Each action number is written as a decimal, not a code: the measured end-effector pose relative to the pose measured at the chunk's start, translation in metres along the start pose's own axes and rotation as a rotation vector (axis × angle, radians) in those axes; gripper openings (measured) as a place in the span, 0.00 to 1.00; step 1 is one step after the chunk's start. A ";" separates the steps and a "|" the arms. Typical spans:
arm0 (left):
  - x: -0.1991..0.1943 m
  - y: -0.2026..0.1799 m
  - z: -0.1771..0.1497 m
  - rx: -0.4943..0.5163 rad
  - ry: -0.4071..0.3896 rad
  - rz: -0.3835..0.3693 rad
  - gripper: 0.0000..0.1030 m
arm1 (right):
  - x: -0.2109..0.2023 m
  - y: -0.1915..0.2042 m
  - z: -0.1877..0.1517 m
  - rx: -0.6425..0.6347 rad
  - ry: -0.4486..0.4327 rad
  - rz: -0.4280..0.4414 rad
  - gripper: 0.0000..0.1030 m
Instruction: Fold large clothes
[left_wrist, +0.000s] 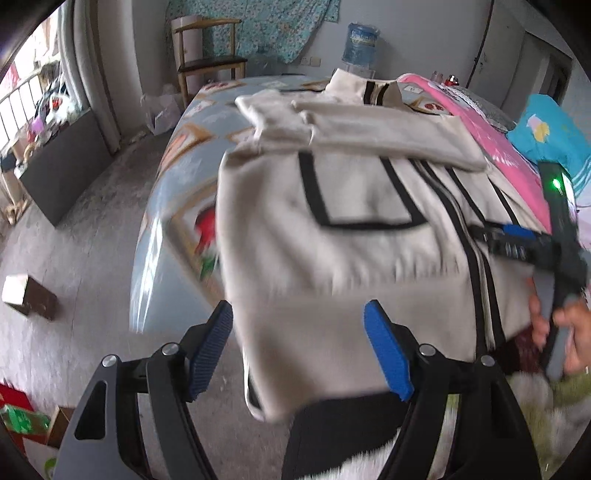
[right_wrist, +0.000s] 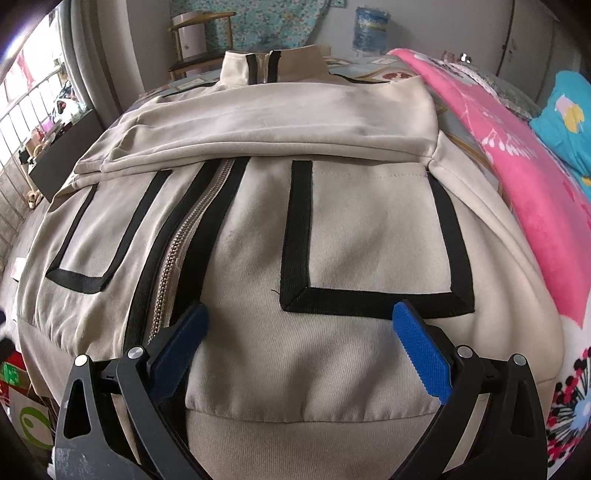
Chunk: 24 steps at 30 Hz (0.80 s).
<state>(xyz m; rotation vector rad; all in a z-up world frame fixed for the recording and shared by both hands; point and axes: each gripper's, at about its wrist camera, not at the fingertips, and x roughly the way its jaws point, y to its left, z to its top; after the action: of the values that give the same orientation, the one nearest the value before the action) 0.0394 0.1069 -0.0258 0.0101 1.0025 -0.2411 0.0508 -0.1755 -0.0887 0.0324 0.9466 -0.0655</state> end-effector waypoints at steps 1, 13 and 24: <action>-0.002 0.002 -0.009 -0.017 0.011 -0.016 0.70 | 0.000 0.000 0.000 -0.005 -0.002 0.003 0.93; 0.025 0.044 -0.049 -0.248 0.094 -0.200 0.60 | 0.000 0.000 0.002 -0.005 0.011 0.005 0.93; 0.053 0.037 -0.042 -0.238 0.149 -0.322 0.38 | 0.000 -0.001 0.002 -0.003 0.013 0.004 0.93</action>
<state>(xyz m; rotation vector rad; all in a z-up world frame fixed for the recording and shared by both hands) 0.0394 0.1376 -0.0969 -0.3571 1.1754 -0.4183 0.0526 -0.1769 -0.0873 0.0323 0.9599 -0.0606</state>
